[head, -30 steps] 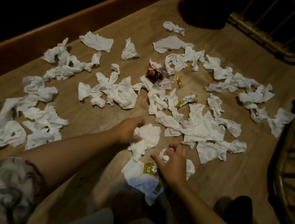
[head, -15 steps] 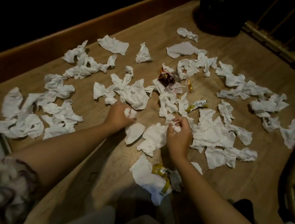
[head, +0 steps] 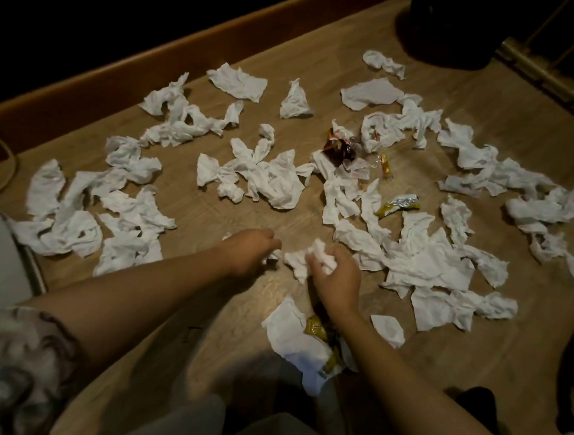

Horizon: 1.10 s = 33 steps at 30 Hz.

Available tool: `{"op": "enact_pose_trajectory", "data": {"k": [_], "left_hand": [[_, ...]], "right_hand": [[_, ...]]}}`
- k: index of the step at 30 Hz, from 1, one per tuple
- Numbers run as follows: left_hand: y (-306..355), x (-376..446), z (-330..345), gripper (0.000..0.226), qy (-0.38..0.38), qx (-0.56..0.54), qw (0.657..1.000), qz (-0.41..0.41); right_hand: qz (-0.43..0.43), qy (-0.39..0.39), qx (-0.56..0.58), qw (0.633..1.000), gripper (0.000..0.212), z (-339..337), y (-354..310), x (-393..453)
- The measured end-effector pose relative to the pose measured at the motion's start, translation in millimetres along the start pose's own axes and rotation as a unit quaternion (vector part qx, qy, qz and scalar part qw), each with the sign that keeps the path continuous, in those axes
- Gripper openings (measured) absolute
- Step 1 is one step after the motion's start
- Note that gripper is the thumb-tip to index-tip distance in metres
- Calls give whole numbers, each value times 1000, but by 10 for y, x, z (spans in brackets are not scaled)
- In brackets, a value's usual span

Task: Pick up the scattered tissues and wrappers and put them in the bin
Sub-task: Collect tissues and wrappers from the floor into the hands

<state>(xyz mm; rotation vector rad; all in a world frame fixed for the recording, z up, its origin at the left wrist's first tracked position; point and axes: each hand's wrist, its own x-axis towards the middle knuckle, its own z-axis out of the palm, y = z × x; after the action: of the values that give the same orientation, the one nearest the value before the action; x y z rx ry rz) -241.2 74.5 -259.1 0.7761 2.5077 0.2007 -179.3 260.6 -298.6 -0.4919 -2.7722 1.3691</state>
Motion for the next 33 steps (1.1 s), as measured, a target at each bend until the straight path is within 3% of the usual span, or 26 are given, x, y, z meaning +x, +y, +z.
{"op": "enact_pose_trajectory", "data": {"k": [3, 6, 11, 15, 17, 20, 23, 27, 30, 33], "left_hand": [[39, 22, -15, 27, 62, -24, 997, 26], [105, 55, -8, 26, 74, -64, 992, 82], [323, 34, 107, 33, -39, -16, 971, 234], [486, -7, 357, 45, -124, 63, 911, 389], [580, -22, 492, 49, -140, 69, 880, 448], [649, -27, 655, 47, -140, 85, 835, 525], [587, 32, 700, 39, -103, 93, 821, 554], [414, 124, 592, 40, -60, 142, 847, 508], [234, 171, 427, 36, -58, 119, 895, 426], [45, 213, 294, 43, 28, 56, 945, 322]], "right_hand": [[72, 31, 93, 993, 33, -133, -112, 97], [110, 44, 123, 985, 20, -253, -96, 214], [128, 80, 155, 976, 33, -437, -23, 197], [151, 92, 203, 963, 53, -561, 44, 94], [151, 93, 189, 966, 46, -617, 110, 64], [134, 112, 129, 976, 19, -689, 234, -16], [135, 140, 95, 976, 13, -728, 341, -178], [128, 105, 107, 980, 14, -721, 334, -309], [100, 29, 100, 990, 20, -705, 260, -346], [98, 2, 134, 986, 23, -719, 180, -385]]}}
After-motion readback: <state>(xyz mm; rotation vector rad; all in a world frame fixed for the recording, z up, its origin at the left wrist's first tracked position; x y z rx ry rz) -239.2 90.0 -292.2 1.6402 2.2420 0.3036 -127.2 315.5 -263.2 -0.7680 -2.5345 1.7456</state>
